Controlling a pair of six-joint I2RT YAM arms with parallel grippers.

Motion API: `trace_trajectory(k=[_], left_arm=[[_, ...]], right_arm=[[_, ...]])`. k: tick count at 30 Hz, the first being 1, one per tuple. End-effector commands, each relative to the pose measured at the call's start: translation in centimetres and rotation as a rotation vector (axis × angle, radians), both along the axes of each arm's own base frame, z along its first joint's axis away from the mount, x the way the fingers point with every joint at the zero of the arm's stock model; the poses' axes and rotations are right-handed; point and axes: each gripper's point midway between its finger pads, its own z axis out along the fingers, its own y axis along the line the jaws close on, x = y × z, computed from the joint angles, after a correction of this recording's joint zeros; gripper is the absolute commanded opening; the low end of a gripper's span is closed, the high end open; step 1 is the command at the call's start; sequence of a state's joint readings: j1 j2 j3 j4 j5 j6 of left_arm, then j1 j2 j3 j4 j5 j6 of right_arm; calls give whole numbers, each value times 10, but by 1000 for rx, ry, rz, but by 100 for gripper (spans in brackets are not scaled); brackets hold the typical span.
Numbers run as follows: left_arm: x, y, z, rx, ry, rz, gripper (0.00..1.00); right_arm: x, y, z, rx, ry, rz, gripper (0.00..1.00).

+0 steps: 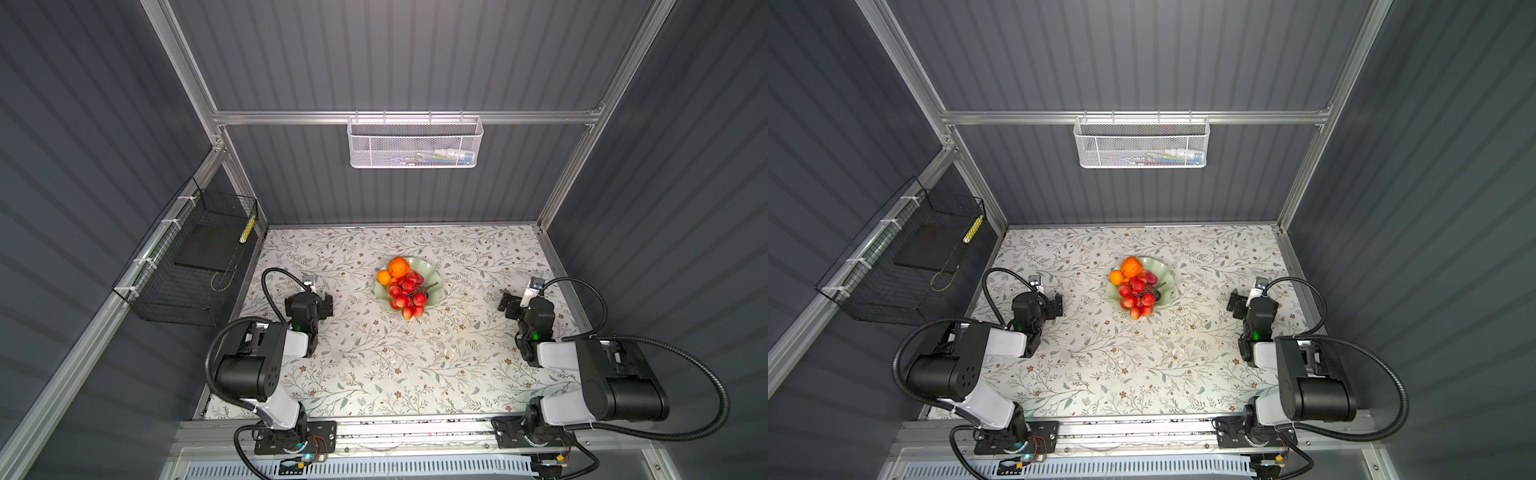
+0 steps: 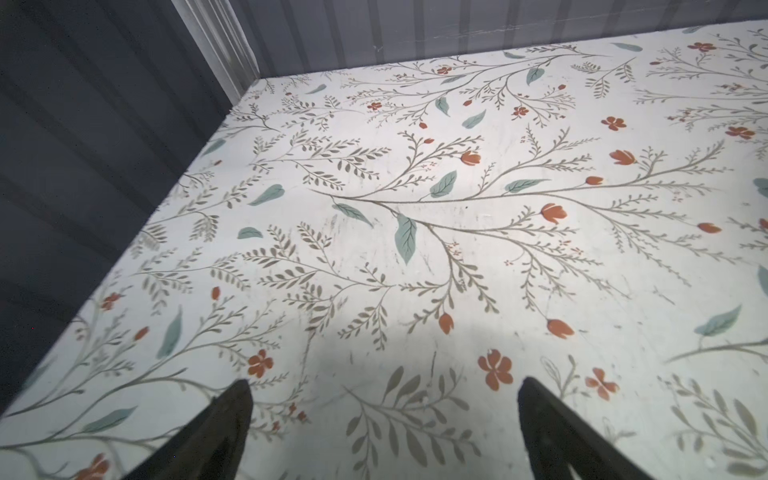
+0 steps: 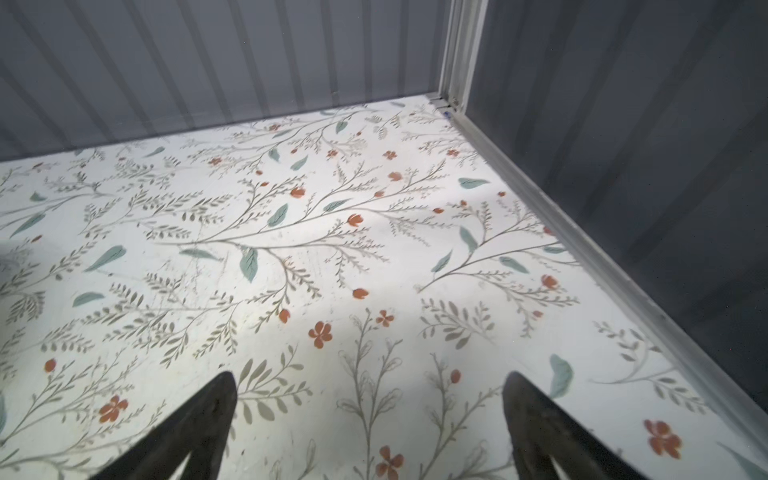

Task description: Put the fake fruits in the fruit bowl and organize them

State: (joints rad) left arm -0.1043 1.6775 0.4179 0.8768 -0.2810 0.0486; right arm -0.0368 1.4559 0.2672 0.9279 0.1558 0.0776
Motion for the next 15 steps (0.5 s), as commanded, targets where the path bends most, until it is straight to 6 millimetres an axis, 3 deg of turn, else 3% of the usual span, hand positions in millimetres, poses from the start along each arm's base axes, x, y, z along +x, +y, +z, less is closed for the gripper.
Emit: trace_trajectory(k=[1, 13, 15], left_arm=[[14, -3, 15, -48, -73, -6, 100], [17, 5, 12, -45, -62, 40, 100], [17, 5, 13, -45, -65, 41, 100]], right_arm=[[15, 0, 33, -6, -116, 0, 99], [16, -3, 33, -8, -116, -17, 99], [18, 11, 33, -13, -117, 63, 99]])
